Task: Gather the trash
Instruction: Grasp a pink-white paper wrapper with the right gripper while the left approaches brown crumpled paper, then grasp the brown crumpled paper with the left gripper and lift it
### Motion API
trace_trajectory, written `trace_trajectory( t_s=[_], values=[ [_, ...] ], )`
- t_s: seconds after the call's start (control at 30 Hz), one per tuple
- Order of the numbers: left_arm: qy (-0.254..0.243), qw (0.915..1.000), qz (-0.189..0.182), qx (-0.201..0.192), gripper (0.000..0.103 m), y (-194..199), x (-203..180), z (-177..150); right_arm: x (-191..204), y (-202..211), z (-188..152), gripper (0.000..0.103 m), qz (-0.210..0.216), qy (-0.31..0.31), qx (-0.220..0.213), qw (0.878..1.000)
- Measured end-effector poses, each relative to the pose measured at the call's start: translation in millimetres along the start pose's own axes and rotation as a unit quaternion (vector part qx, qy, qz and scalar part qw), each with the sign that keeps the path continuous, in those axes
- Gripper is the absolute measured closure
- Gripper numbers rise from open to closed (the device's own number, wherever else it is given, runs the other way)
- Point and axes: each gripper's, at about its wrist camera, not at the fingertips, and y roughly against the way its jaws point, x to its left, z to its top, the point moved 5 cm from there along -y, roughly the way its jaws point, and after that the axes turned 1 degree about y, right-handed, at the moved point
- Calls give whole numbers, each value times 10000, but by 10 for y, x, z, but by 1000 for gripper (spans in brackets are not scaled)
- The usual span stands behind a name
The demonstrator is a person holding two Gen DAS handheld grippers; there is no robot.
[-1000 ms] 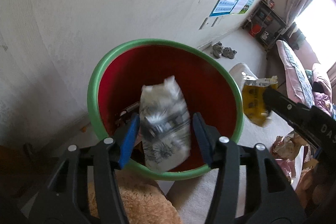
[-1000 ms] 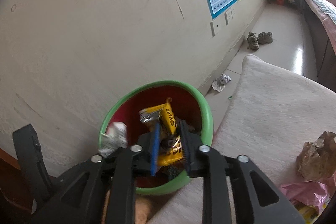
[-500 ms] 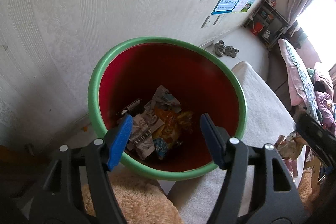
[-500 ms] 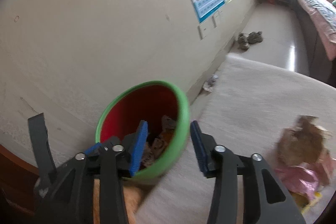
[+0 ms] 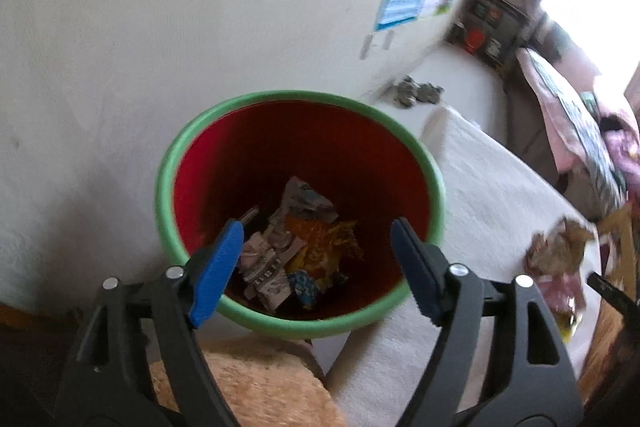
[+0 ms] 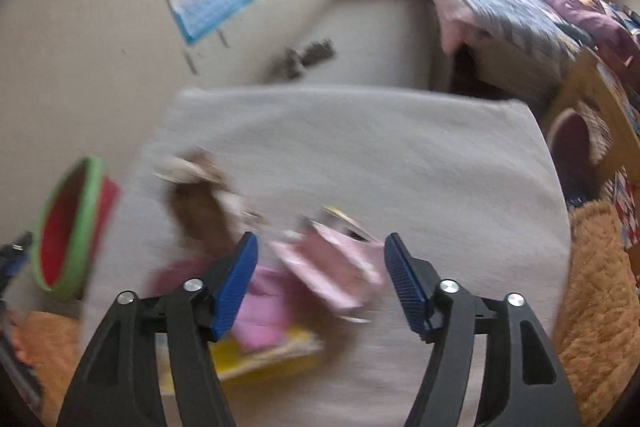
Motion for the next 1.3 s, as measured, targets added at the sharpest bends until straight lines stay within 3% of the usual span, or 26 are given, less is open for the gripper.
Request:
trace_trajectory(
  t_s=[0.13,0.27,0.37,0.47,0.57,0.7,0.8,0.93,1.07,1.3],
  values=[
    [-636,9975,-261,173,29,-2,-387,-153,-23,-216,-123,34,288,-146,220,9992],
    [-968,9923,-743,206,28,19,-826,-273,-45,-129,-132,41,385,-130,130,9991],
    [-1477,9811,-1165,463,25,-58,-1284,-372,-133,1,-163,46,640,-425,111,9970],
    [-2069,9637,-1478,813,21,-185,-1747,-494,-278,97,-246,46,812,-815,107,9933],
    [-2500,9541,-1384,900,21,-310,-2058,-562,-422,155,-276,46,855,-1074,93,9905],
    [-2003,9606,-1700,911,21,-294,-2277,-436,-580,221,-271,45,914,-1386,23,9861],
    [-1879,9595,-1850,989,16,-308,-2473,-373,-554,202,-284,44,966,-1358,56,9860],
    [-2261,9547,-1553,1149,16,-456,-2698,-418,-525,154,-301,42,1010,-1289,139,9864],
    [-1991,9586,-1361,1516,16,-665,-2701,-452,-589,135,-303,40,1037,-1404,139,9846],
    [-1722,9567,-1219,2006,16,-901,-2648,-615,-629,71,-319,36,1180,-1518,205,9811]
  ],
)
